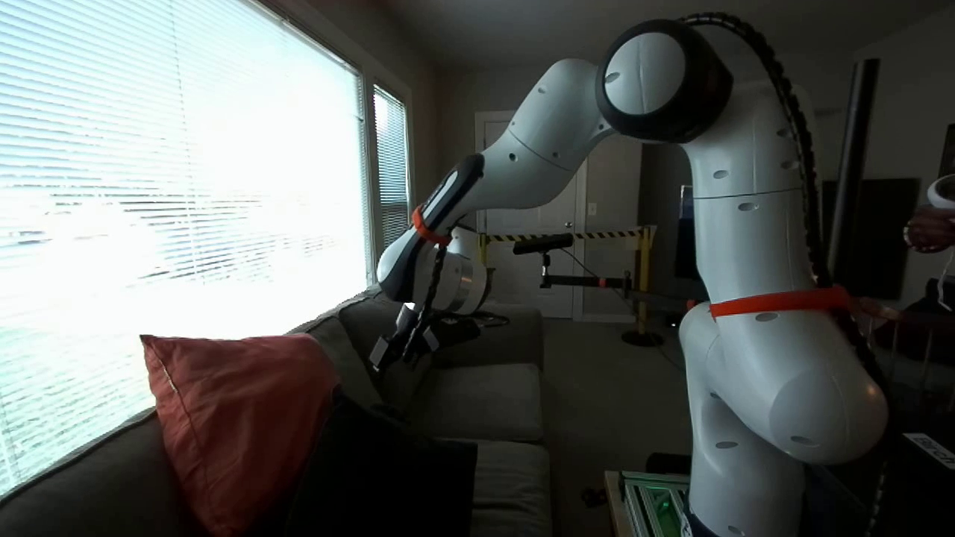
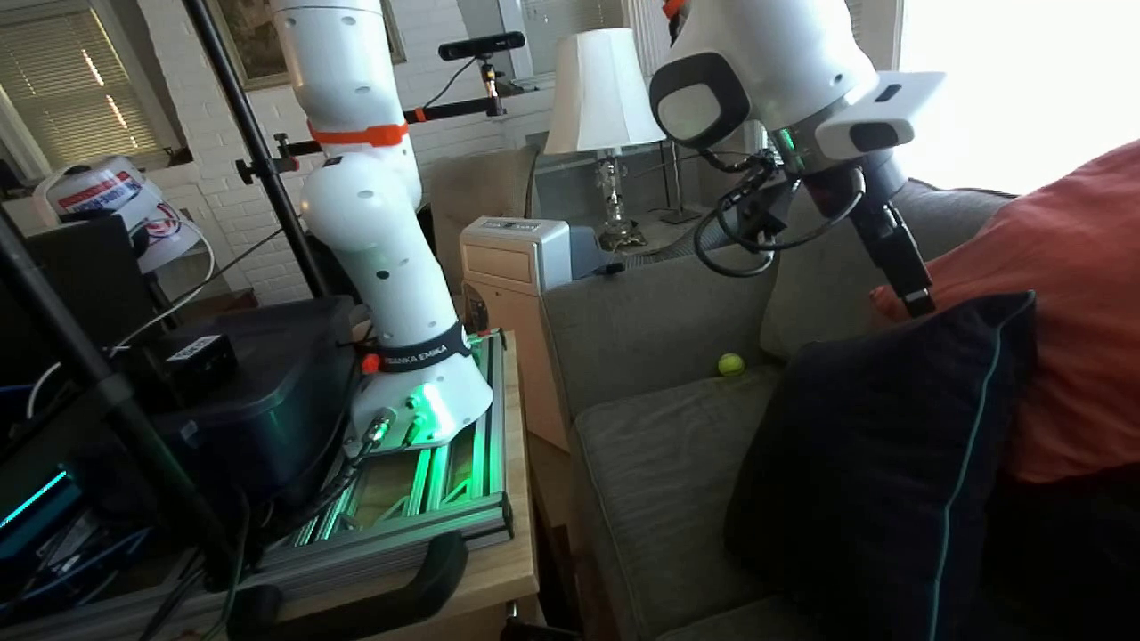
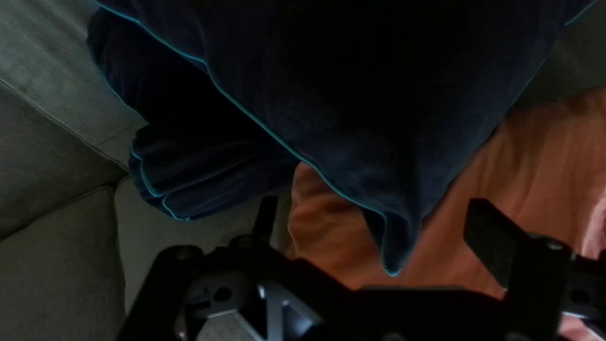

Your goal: Move the blue and orange pillow to the left

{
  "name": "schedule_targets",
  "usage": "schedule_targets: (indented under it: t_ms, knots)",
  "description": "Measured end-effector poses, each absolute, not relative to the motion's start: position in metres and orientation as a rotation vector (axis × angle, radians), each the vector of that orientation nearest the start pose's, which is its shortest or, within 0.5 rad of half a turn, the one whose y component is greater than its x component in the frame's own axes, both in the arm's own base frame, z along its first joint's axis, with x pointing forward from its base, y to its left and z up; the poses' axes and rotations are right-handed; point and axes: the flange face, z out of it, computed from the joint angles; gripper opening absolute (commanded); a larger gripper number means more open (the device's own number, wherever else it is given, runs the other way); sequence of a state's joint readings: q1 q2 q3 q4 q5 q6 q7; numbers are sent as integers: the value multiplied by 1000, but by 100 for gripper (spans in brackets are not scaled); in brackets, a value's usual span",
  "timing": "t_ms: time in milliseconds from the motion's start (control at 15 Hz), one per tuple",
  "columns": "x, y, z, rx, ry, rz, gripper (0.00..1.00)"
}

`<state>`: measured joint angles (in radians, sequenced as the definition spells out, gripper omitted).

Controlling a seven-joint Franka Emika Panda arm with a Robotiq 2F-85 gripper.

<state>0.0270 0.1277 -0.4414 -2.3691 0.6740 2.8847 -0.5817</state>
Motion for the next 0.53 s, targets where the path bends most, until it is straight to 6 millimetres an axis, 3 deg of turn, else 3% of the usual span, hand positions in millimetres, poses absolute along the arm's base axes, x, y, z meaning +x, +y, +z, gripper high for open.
schedule_targets:
  t_ms: [200,533]
  knots:
    - [483,-252,296,-2995,666,-675,100]
    - [485,-254,296,-2994,694,-684,100]
